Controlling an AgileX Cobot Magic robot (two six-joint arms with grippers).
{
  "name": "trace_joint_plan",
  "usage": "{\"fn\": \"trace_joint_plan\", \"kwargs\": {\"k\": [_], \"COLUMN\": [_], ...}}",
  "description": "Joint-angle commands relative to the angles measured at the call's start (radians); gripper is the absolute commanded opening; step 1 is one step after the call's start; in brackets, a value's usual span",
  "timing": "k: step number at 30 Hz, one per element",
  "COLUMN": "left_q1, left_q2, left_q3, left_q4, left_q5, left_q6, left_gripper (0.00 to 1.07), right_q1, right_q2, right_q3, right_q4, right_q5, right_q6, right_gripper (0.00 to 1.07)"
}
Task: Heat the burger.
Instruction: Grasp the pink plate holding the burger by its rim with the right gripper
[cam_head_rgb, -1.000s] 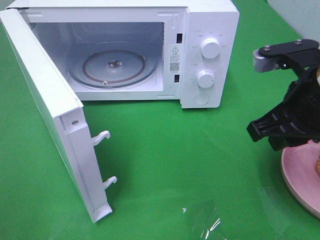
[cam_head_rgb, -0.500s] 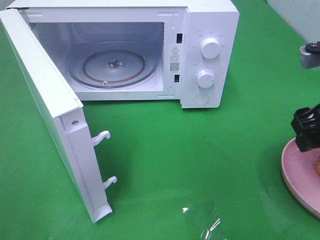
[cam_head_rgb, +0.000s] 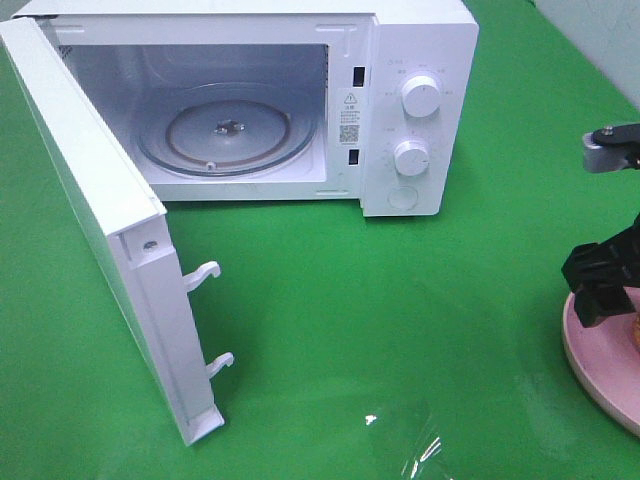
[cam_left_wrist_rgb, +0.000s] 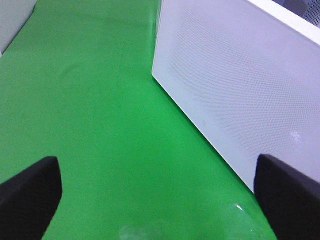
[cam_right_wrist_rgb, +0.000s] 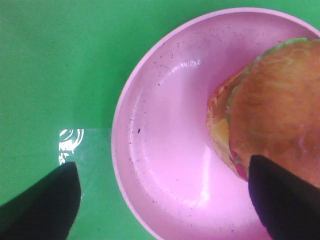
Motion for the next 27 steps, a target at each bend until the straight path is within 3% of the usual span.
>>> {"fn": "trace_joint_plan", "kwargs": {"k": [1, 27], "left_q1": [0.003, 0.003], "left_q2": [-0.015, -0.015], "left_q3": [0.000, 0.000], "left_q4": [-0.005, -0.005], "left_q5": [-0.007, -0.007], "left_q6": [-0.009, -0.009], "left_gripper": [0.96, 0.96], "right_q1": [-0.006, -0.006], "right_q2": [0.047, 0.334], "right_q3": [0.007, 0.011], "right_q4": [0.006, 0.082], "right_q5": [-0.025, -0.252], "right_q6": [-0.002, 0.000], "right_gripper": [0.87, 0.82]}}
